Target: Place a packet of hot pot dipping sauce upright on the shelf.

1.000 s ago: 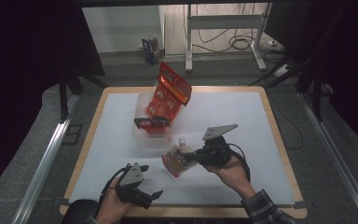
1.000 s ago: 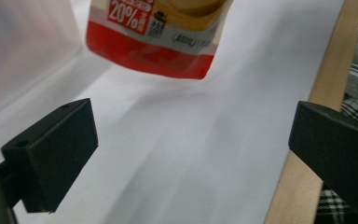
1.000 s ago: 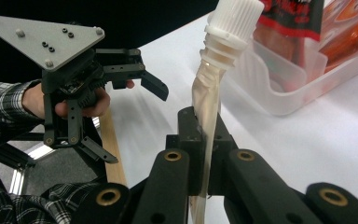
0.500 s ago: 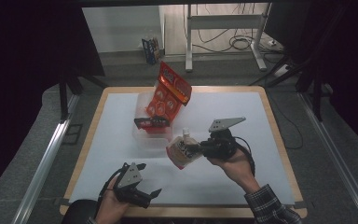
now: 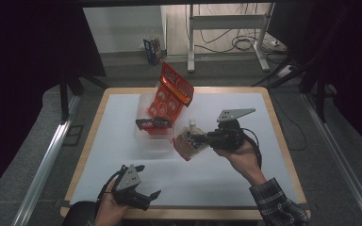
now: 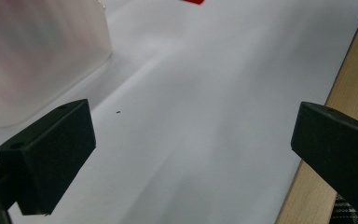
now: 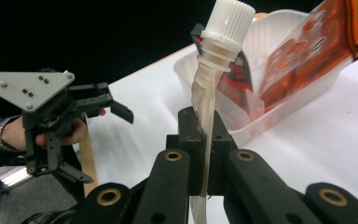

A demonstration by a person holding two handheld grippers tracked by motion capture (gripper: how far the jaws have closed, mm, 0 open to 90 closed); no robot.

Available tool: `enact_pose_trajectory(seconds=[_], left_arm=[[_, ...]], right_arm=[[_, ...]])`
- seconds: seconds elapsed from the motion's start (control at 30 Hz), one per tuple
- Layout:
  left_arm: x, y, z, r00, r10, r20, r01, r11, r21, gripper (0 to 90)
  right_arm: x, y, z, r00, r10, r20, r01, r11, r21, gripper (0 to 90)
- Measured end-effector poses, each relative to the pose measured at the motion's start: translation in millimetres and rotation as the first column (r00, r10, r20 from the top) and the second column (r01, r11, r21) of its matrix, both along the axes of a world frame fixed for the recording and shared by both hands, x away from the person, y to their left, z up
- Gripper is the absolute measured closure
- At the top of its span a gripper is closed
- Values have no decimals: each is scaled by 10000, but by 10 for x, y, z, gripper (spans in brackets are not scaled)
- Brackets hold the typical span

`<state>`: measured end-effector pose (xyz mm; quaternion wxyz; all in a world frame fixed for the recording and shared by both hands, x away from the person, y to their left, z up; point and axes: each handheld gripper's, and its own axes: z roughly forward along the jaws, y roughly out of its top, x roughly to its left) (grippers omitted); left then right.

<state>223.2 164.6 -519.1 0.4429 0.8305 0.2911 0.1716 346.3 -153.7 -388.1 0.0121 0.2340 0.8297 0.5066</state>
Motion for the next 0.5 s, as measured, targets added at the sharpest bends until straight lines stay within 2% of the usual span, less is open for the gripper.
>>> enact_pose_trajectory(seconds=[0.5], left_arm=[[6,-13,-16,9999,-10,-155,12,9999,119,0]], right_arm=[[285,131,57,9998,124,174,-121,9998,-134,877]])
